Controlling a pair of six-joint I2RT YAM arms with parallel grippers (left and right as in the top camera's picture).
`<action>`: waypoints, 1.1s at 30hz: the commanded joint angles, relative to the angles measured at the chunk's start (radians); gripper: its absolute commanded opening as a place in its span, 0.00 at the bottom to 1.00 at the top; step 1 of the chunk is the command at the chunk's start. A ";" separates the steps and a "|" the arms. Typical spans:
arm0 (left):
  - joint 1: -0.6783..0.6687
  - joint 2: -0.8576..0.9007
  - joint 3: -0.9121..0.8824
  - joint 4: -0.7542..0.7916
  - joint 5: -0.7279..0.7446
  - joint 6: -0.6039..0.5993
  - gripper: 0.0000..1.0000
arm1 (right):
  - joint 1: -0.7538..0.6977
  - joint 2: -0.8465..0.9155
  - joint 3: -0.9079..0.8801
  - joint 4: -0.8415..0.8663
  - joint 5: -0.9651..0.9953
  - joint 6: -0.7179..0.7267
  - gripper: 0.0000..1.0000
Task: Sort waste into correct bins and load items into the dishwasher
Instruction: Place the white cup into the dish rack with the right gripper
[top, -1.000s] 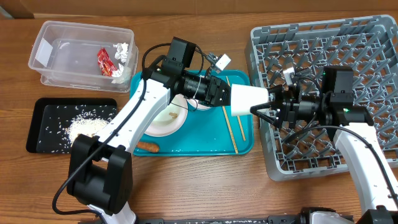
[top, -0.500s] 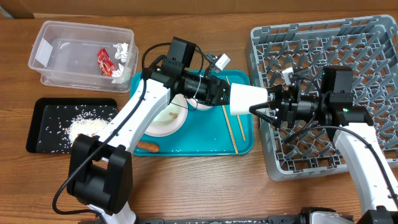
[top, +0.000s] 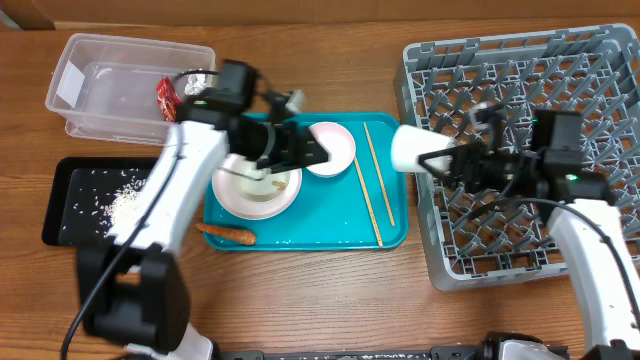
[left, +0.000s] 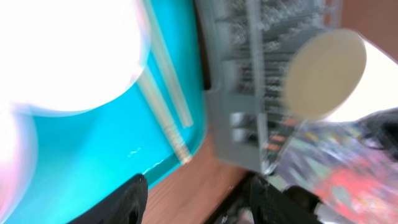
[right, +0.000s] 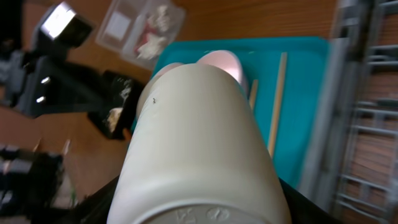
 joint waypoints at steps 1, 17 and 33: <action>0.120 -0.143 0.011 -0.105 -0.251 0.116 0.56 | -0.102 -0.046 0.158 -0.180 0.311 0.086 0.40; 0.292 -0.252 0.011 -0.169 -0.449 0.126 0.56 | -0.488 -0.008 0.387 -0.479 0.977 0.351 0.35; 0.292 -0.252 0.011 -0.189 -0.454 0.141 0.56 | -0.568 0.261 0.387 -0.479 1.032 0.393 0.52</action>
